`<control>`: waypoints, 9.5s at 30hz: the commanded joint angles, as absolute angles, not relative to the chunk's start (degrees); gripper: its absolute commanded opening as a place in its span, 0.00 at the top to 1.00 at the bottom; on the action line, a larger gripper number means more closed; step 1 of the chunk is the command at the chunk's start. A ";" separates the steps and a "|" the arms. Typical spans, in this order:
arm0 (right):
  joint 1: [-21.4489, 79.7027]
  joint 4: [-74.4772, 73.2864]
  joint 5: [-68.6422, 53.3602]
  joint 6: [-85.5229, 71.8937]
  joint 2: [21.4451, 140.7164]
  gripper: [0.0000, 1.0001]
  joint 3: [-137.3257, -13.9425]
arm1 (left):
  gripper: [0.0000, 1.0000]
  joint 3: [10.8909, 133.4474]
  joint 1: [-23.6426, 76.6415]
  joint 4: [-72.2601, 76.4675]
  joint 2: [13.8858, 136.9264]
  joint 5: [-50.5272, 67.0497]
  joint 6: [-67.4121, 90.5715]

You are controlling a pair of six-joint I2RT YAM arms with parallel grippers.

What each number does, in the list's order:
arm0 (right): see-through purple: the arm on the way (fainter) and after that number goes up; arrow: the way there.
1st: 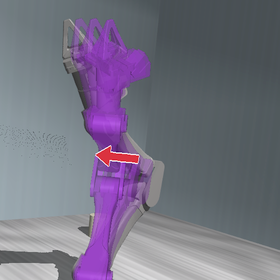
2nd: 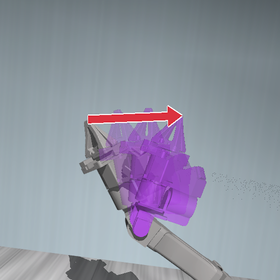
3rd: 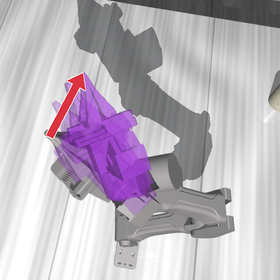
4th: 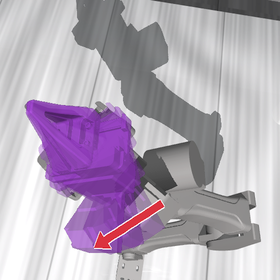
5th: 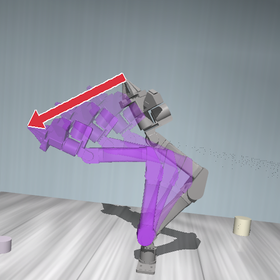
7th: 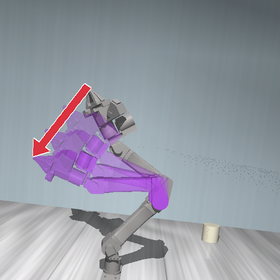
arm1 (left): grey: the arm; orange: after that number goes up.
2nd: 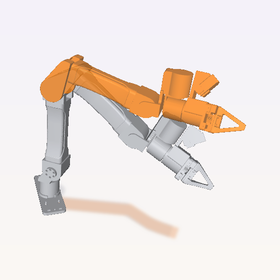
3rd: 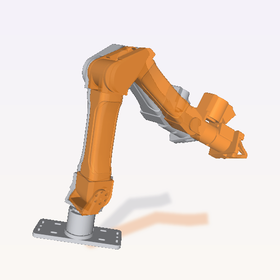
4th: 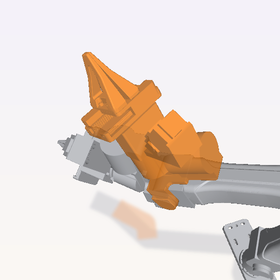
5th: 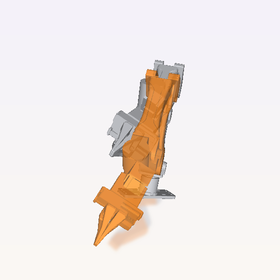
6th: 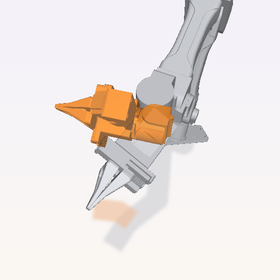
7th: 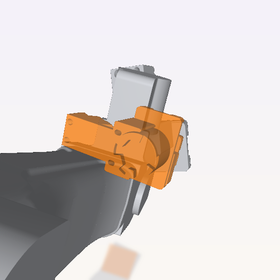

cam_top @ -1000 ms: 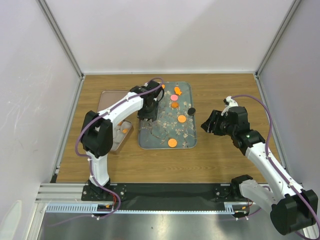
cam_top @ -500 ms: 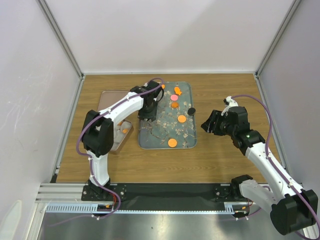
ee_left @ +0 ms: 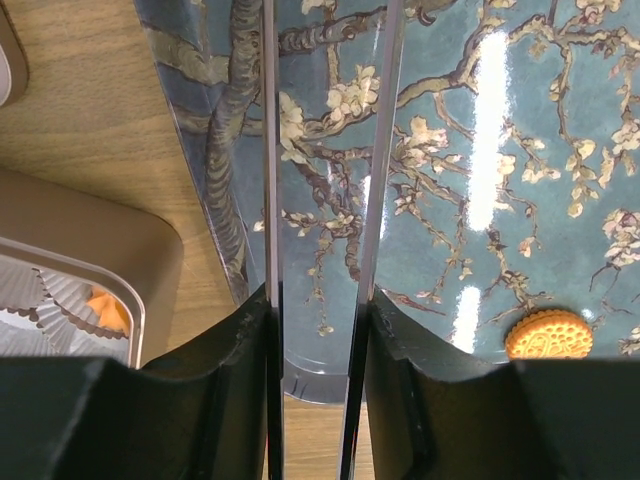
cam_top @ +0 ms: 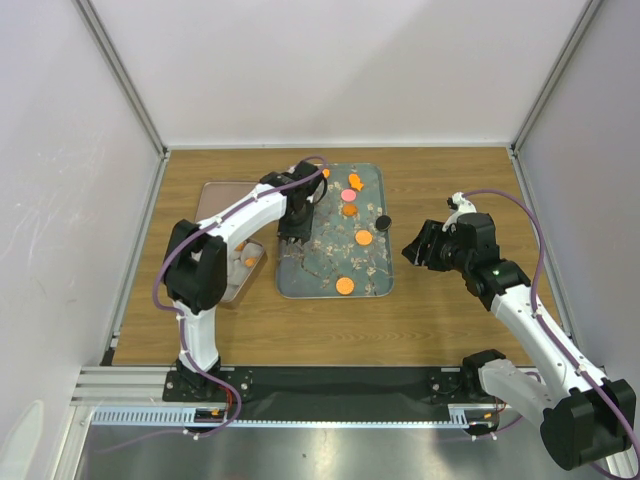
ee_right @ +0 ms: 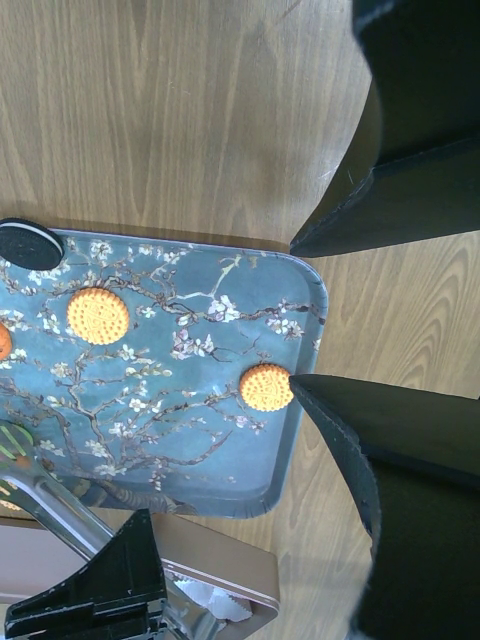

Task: Pack the cookies

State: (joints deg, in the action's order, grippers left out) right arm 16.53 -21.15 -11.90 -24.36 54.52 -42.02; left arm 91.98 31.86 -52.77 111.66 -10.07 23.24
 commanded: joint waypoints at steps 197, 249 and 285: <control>16.26 -20.04 -11.95 -24.26 54.23 0.43 -42.19 | 0.59 49.04 25.58 -64.25 51.33 -11.87 32.26; 16.79 -20.13 -11.78 -24.17 54.05 0.44 -42.27 | 0.51 45.35 25.22 -65.04 48.16 -8.88 33.84; 12.92 -19.51 -9.75 -24.43 58.45 0.44 -42.45 | 0.50 72.16 61.17 -55.47 85.78 -8.09 35.77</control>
